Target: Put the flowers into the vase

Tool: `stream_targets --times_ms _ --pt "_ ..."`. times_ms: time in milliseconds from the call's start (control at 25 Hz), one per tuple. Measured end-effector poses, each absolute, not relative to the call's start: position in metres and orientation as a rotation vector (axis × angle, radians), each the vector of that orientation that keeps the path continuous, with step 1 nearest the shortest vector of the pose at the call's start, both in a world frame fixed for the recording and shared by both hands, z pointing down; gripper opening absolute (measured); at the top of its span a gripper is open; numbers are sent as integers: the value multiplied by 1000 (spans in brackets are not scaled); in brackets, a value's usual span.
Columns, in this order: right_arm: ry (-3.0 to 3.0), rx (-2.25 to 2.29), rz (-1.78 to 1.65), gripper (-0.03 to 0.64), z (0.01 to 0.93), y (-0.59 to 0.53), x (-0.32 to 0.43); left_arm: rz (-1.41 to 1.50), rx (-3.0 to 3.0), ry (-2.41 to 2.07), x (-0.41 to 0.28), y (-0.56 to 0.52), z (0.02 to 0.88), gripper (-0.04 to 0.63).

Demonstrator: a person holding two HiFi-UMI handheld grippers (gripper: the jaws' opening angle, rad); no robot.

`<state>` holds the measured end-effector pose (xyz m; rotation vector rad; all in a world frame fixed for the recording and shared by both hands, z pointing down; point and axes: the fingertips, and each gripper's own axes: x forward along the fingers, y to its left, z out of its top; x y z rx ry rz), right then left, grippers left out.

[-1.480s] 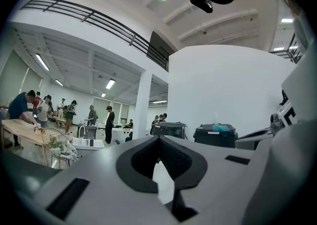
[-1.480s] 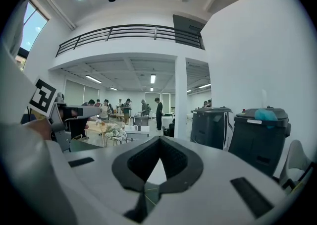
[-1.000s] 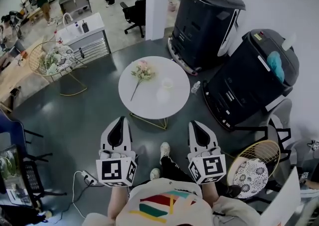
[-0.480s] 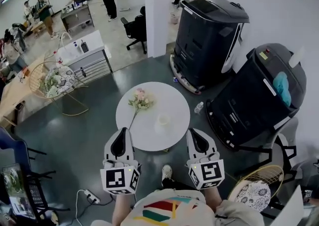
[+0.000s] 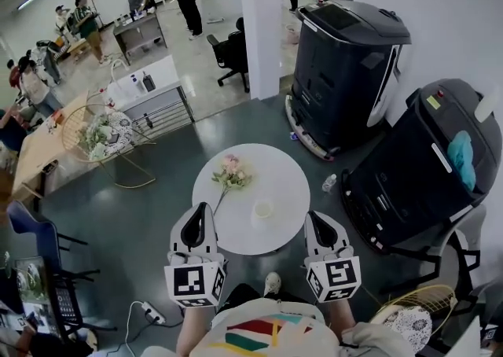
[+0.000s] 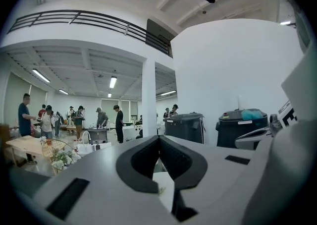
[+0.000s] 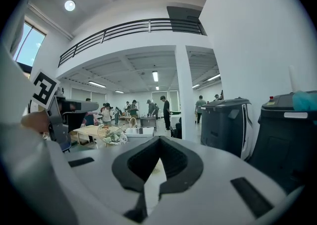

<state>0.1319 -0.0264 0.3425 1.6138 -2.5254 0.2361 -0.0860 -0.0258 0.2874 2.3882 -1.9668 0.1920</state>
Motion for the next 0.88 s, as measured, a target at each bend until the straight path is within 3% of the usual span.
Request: stream_targets --times_ms 520,880 --pt "-2496 1652 174 3 327 -87 116 80 2450 -1928 -104 -89 282 5" --pt "-2498 1622 10 3 308 -142 62 -32 2421 -1980 -160 -131 291 5"
